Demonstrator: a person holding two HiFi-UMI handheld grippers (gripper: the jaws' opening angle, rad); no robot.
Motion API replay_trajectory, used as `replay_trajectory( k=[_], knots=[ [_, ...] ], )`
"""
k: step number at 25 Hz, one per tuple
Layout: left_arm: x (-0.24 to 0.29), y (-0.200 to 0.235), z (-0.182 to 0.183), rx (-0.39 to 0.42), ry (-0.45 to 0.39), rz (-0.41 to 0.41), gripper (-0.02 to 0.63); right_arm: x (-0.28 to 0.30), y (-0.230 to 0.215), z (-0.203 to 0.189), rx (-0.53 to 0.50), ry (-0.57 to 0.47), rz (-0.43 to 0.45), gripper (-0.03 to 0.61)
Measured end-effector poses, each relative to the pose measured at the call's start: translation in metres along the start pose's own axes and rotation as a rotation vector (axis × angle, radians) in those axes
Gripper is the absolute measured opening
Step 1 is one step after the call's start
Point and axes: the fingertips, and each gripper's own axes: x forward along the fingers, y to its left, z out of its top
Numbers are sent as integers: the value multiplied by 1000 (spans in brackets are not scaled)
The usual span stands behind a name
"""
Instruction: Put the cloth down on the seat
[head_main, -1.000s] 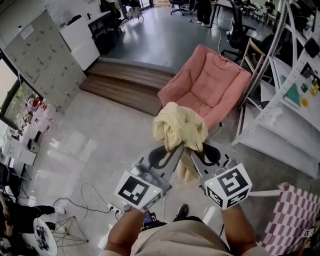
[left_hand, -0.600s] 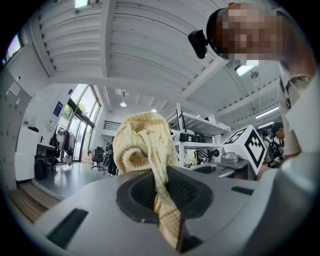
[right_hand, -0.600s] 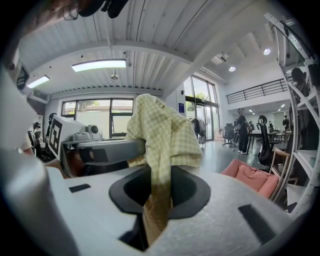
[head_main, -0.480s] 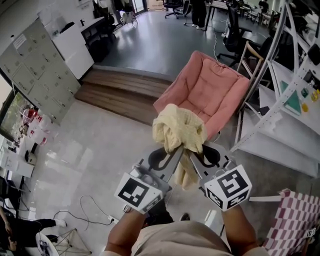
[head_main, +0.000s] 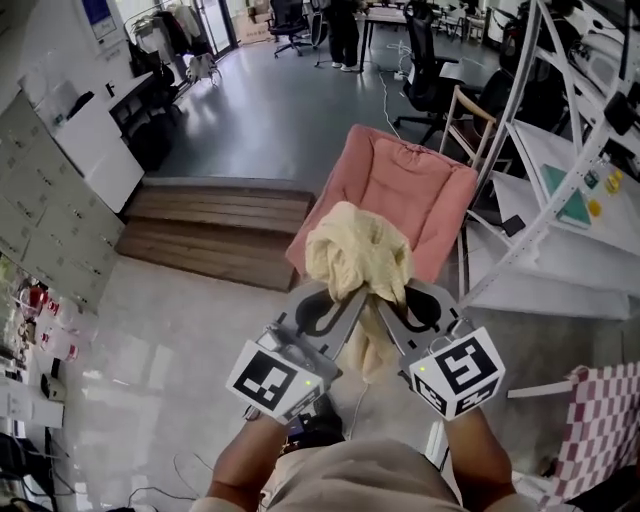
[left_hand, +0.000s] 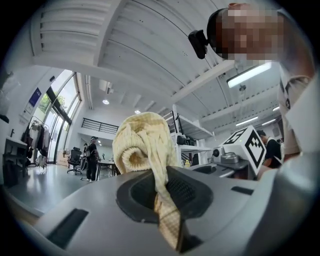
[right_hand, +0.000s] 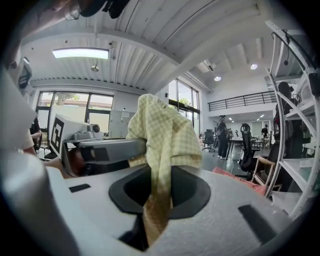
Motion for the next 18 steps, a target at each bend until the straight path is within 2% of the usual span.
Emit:
replay_trajectory(
  k=[11,18],
  knots=[
    [36,80,-8,-9,15,-106,37,79,-44,16,0,-6,-107,61],
    [49,129,-5,-1,-6,-132,37,123,-58,25,-19,1,-150,61]
  ],
)
